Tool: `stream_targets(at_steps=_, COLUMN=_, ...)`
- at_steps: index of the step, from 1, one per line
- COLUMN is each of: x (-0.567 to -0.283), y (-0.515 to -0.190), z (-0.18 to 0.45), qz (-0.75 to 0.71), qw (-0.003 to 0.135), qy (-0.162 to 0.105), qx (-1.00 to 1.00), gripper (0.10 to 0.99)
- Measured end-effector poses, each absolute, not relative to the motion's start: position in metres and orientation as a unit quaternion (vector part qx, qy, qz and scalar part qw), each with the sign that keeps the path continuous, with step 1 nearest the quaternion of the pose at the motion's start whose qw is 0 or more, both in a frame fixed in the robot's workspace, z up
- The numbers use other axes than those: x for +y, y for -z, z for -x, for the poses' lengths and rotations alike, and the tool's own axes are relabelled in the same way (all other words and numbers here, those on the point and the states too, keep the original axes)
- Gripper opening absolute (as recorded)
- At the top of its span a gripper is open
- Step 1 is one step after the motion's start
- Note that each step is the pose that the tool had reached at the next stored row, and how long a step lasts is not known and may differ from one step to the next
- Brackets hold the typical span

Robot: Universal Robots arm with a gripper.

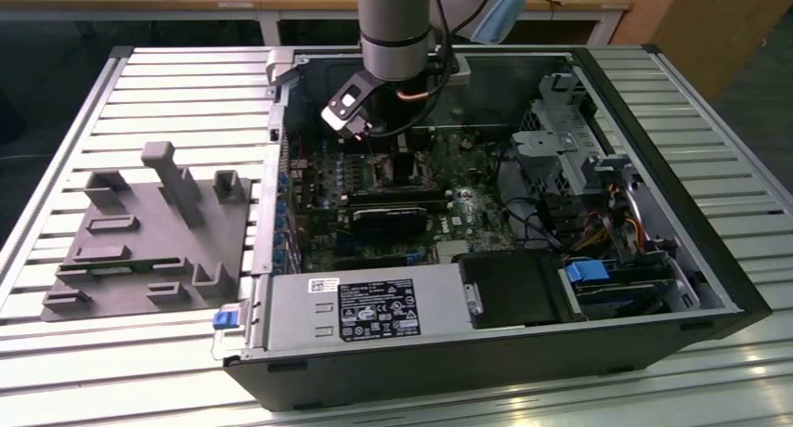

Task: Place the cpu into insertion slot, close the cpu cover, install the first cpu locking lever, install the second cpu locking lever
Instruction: 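Place the cpu into insertion slot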

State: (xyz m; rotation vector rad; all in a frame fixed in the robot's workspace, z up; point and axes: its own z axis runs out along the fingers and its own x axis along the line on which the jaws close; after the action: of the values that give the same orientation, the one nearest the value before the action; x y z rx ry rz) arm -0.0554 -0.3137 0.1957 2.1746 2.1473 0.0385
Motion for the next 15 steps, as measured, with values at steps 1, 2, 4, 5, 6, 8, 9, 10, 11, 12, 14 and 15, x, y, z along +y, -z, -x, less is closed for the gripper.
stream_targets(at_steps=1, x=-0.314, y=-0.196, z=0.055, qz=-0.711, qw=0.043, qy=-0.013, qx=0.702, gripper=0.612)
stream_targets(at_steps=2, x=-0.314, y=-0.196, z=0.055, qz=-0.711, qw=0.043, qy=-0.013, qx=0.702, gripper=0.612)
stream_targets(at_steps=4, x=-0.314, y=-0.197, z=0.055, qz=-0.711, qw=0.043, qy=-0.013, qx=0.702, gripper=0.612)
stream_targets(at_steps=5, x=-0.314, y=-0.198, z=0.055, qz=-0.711, qw=0.043, qy=-0.013, qx=0.702, gripper=0.612)
stream_targets(at_steps=6, x=-0.314, y=-0.2, z=0.055, qz=-0.711, qw=0.043, qy=-0.013, qx=0.702, gripper=0.612)
stream_targets(at_steps=8, x=-0.314, y=-0.203, z=0.055, qz=-0.711, qw=0.043, qy=-0.013, qx=0.702, gripper=0.612)
stream_targets(at_steps=9, x=-0.314, y=-0.205, z=0.055, qz=-0.711, qw=0.043, qy=-0.013, qx=0.702, gripper=0.612)
stream_targets(at_steps=10, x=-0.314, y=-0.206, z=0.055, qz=-0.711, qw=0.043, qy=-0.013, qx=0.702, gripper=0.612)
stream_targets(at_steps=11, x=-0.314, y=-0.207, z=0.055, qz=-0.711, qw=0.043, qy=-0.013, qx=0.702, gripper=0.612)
stream_targets(at_steps=12, x=-0.314, y=-0.207, z=0.055, qz=-0.711, qw=0.043, qy=-0.013, qx=0.702, gripper=0.612)
stream_targets(at_steps=14, x=-0.314, y=-0.207, z=0.055, qz=-0.711, qw=0.043, qy=-0.013, qx=0.702, gripper=0.612)
stream_targets(at_steps=15, x=-0.314, y=-0.207, z=0.055, qz=-0.711, qw=0.043, qy=-0.013, qx=0.702, gripper=0.612)
